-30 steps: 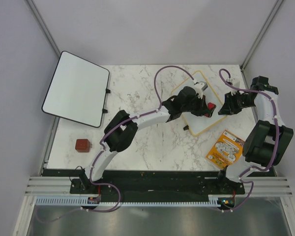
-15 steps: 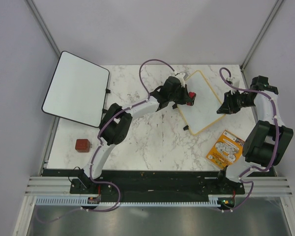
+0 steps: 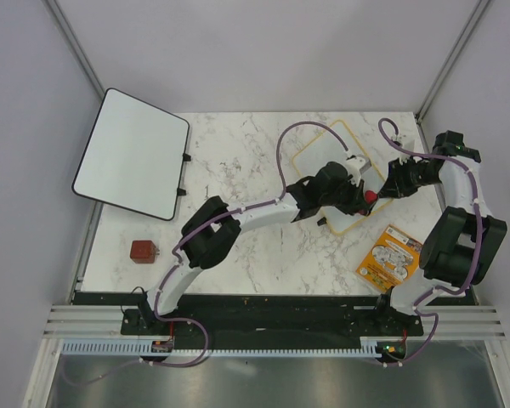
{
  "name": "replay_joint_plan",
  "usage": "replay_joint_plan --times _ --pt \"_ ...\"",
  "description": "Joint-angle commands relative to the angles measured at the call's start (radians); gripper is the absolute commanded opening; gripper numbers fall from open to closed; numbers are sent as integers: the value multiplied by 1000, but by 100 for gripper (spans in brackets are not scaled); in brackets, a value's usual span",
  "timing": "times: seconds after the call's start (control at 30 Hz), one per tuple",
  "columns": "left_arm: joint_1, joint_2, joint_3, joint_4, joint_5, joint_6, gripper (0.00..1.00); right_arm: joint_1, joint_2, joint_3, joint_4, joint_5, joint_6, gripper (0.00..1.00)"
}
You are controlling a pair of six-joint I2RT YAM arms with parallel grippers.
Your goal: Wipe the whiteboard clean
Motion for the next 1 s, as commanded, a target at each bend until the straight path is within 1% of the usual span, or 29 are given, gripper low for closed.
replay_joint_plan --times 0.0,0.1,0.13,0.33,0.53,0.67,0.73,0.83,0.97 --pt "-22 21 -52 -64 -56 20 2 43 -2 29 4 -42 -96 0" --pt "32 -6 -69 -67 -116 20 2 41 -6 32 6 -36 -96 0" --pt "65 -17 -80 -65 -127 17 2 41 -8 33 4 -35 -96 0" --pt "192 -101 -179 -32 -133 -7 2 41 -2 41 4 -36 -94 0" --pt "275 -137 -236 -29 -165 -1 2 41 12 72 -2 -44 -74 0" --pt "305 -115 -226 -29 -141 8 2 43 21 90 -9 -55 -70 0" --pt "309 -129 -247 5 -116 10 2 41 24 99 -14 -55 -68 0" --pt "309 -198 -342 94 -113 -3 2 41 30 99 -16 -52 -67 0" --pt "319 -296 -436 128 -134 -9 2 41 44 99 -19 -41 -61 0"
